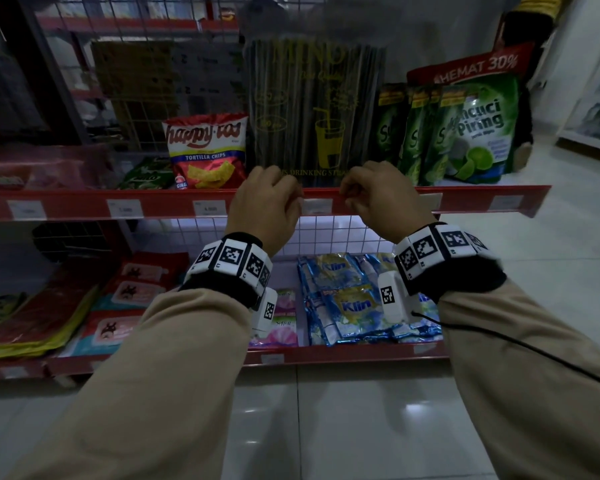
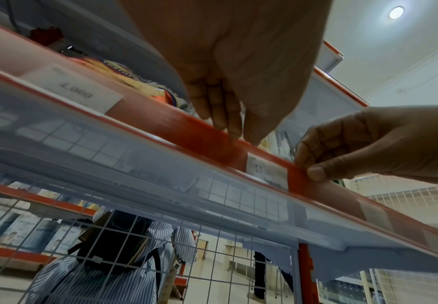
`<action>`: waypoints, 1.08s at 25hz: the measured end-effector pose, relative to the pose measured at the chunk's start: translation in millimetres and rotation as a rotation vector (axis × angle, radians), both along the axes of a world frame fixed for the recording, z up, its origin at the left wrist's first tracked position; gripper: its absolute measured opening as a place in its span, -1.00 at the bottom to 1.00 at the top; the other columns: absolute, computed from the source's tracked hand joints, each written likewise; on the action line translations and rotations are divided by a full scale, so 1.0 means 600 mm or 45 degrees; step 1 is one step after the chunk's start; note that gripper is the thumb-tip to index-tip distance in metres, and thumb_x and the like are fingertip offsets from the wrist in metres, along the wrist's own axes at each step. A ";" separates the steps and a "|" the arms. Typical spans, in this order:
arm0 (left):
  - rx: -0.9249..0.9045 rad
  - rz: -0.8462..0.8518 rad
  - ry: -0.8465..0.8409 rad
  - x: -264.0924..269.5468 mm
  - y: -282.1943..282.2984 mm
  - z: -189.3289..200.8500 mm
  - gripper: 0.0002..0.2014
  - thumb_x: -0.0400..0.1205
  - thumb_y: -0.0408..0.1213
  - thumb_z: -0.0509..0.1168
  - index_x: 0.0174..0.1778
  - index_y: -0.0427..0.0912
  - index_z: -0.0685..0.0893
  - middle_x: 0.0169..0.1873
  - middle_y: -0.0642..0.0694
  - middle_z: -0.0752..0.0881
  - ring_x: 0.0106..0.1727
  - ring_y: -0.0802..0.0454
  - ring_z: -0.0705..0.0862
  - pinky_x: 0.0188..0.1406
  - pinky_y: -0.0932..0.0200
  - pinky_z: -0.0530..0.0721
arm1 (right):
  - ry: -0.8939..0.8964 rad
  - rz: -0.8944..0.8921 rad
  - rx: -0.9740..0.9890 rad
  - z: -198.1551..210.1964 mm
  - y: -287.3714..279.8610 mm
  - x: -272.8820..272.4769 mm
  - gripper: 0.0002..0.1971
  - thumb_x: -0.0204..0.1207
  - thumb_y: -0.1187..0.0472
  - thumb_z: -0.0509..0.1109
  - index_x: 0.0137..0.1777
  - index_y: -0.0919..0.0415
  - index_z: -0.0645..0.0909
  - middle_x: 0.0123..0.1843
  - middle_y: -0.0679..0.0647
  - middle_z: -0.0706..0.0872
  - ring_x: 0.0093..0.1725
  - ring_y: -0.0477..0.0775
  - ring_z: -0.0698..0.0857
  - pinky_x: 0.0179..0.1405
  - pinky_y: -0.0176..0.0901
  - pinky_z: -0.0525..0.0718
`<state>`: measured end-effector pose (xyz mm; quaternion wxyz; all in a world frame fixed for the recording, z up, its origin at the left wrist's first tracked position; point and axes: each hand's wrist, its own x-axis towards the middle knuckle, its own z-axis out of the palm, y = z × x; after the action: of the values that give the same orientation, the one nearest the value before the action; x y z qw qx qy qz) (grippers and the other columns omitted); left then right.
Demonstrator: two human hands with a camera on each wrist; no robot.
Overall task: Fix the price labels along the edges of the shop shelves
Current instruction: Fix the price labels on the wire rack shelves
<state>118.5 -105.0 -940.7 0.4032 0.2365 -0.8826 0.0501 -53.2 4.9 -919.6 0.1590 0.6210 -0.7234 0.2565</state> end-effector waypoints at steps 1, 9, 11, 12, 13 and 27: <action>-0.050 0.042 0.005 -0.003 0.004 -0.001 -0.86 0.58 -0.25 0.33 -0.09 -0.26 0.68 -0.10 -0.20 0.62 -0.01 -0.18 0.50 -0.10 -0.05 0.53 | 0.014 -0.010 -0.015 -0.002 0.007 -0.007 -0.83 0.50 0.29 0.43 0.08 0.16 0.66 0.06 0.11 0.65 0.11 0.16 0.53 0.06 0.01 0.54; -0.070 0.001 -0.214 -0.096 0.077 -0.018 -0.69 0.60 -0.10 0.27 0.22 -0.12 0.66 0.15 -0.13 0.57 0.17 -0.16 0.48 0.08 -0.03 0.47 | 0.088 -0.266 -0.235 -0.048 0.115 -0.115 -0.86 0.44 0.27 0.44 -0.02 0.27 0.72 -0.03 0.22 0.70 0.04 0.32 0.60 -0.03 0.07 0.59; -0.081 -0.034 -0.267 -0.126 0.100 -0.023 -0.63 0.61 -0.08 0.28 0.32 -0.11 0.61 0.21 -0.11 0.55 0.22 -0.14 0.46 0.11 -0.02 0.46 | 0.116 -0.286 -0.318 -0.059 0.136 -0.134 -0.83 0.43 0.24 0.45 0.00 0.24 0.73 -0.04 0.20 0.72 0.02 0.29 0.62 -0.05 0.02 0.58; -0.089 -0.032 -0.289 -0.138 0.109 -0.026 -0.60 0.60 -0.07 0.28 0.35 -0.11 0.58 0.23 -0.10 0.54 0.24 -0.14 0.45 0.11 -0.02 0.45 | 0.135 -0.289 -0.354 -0.063 0.142 -0.140 -0.81 0.43 0.22 0.45 0.02 0.22 0.73 -0.04 0.18 0.72 0.01 0.28 0.62 -0.06 -0.01 0.58; -0.098 -0.019 -0.304 -0.149 0.115 -0.028 -0.57 0.60 -0.06 0.28 0.37 -0.11 0.56 0.26 -0.10 0.53 0.26 -0.14 0.44 0.11 -0.02 0.44 | 0.162 -0.289 -0.375 -0.067 0.146 -0.145 -0.78 0.43 0.20 0.43 0.05 0.20 0.72 -0.04 0.17 0.72 0.01 0.27 0.62 -0.06 -0.01 0.58; -0.198 0.023 -0.162 -0.208 0.142 -0.026 -0.64 0.54 -0.11 0.32 0.23 -0.17 0.60 0.13 -0.14 0.59 0.15 -0.16 0.51 0.08 -0.01 0.46 | 0.178 -0.412 -0.177 -0.059 0.123 -0.159 -0.58 0.36 -0.12 0.40 0.05 0.18 0.51 0.09 0.17 0.54 0.14 0.29 0.44 0.05 0.14 0.47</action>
<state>-6.3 -19.5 -956.6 0.3631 0.2089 -0.8977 0.1369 -148.7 78.9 -954.9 0.2908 0.5003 -0.7815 0.2332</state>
